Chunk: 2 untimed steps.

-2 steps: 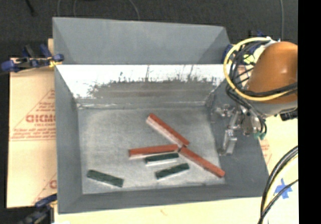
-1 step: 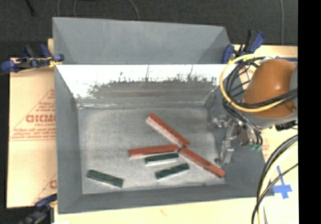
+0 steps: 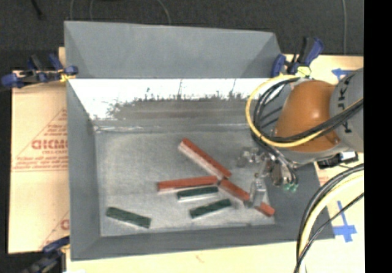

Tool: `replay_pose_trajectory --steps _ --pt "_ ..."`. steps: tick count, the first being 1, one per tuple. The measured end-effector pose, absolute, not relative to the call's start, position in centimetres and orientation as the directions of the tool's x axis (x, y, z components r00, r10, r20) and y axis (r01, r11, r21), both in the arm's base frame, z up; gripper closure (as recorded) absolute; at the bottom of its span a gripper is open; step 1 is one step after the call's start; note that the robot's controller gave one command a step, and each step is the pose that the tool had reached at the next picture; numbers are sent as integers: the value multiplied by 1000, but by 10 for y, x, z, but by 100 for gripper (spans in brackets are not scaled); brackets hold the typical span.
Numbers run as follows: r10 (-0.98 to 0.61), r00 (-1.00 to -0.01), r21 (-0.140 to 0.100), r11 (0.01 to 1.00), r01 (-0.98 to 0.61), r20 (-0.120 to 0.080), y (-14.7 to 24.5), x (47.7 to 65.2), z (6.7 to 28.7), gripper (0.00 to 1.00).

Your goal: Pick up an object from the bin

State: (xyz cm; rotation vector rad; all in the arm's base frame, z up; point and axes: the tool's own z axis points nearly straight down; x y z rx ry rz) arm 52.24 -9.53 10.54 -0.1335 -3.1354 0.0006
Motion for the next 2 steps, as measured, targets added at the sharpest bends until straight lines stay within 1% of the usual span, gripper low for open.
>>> replay_pose_trajectory --steps 1,2 --pt "109 -994 4 994 109 -4 -72 507 98 0" --pt "113 -994 -1 994 113 -7 -62 509 72 100"
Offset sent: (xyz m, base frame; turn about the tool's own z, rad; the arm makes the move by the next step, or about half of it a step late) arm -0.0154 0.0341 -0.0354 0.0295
